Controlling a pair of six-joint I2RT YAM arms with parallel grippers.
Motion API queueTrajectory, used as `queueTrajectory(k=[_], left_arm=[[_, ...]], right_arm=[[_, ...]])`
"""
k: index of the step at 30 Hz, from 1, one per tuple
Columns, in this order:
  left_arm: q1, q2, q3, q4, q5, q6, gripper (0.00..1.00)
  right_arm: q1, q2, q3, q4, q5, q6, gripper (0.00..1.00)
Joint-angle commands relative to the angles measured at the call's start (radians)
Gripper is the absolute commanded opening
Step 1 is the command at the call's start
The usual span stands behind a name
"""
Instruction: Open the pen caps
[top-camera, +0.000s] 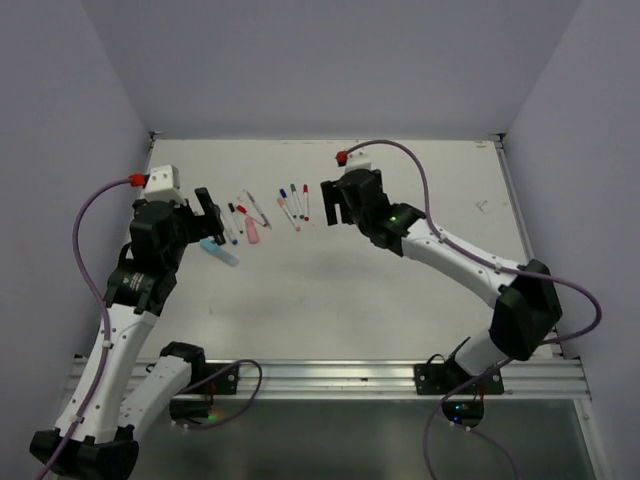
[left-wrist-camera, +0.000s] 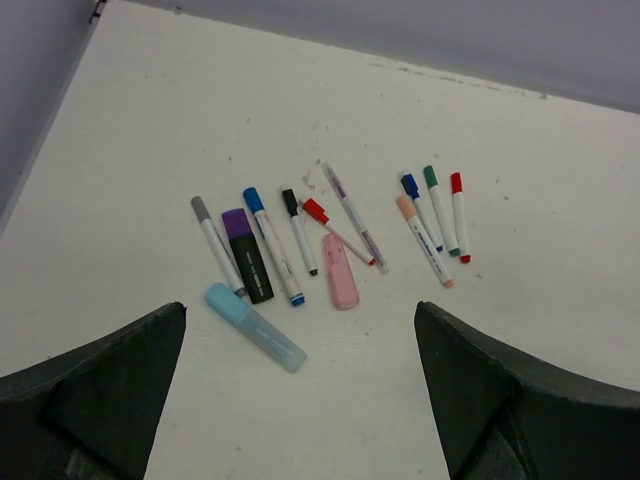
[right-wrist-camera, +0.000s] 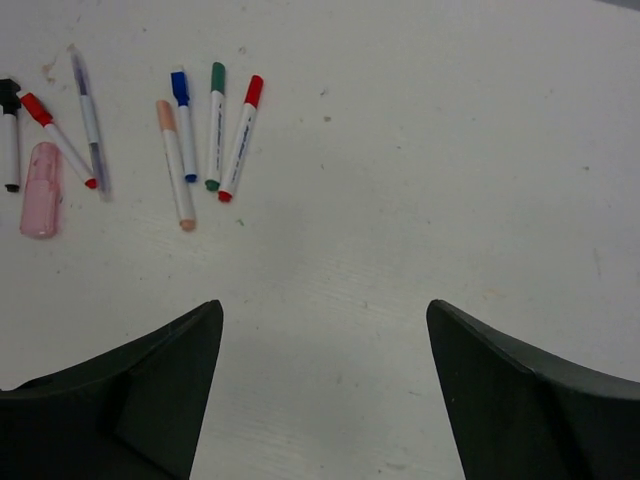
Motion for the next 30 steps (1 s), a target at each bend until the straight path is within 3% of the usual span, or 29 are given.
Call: queueTrajectory(k=[1, 10, 16, 24, 28, 30], left_arm=[[-0.002, 0.044, -0.016, 0.092, 0.063, -0.021, 1.0], [-0.002, 0.04, -0.131, 0.203, 0.053, -0.024, 1.0], [0.0, 0.041, -0.19, 0.24, 0.073, -0.021, 1.0], [0.001, 0.061, -0.191, 0.243, 0.104, -0.01, 1.0], [0.009, 0.064, -0.197, 0.26, 0.128, -0.007, 1.0], [0.014, 0.07, -0.194, 0.266, 0.15, -0.006, 1.0]], right_arm=[[0.0, 0.186, 0.132, 0.08, -0.037, 0.081, 0.83], [-0.009, 0.674, 0.549, 0.044, -0.034, 0.161, 0.6], [-0.045, 0.834, 0.701, 0.011, -0.045, 0.167, 0.51], [-0.06, 0.952, 0.746, -0.013, -0.091, 0.175, 0.44], [-0.063, 0.913, 0.639, 0.021, -0.115, 0.182, 0.42], [-0.066, 0.89, 0.57, 0.029, -0.12, 0.187, 0.37]])
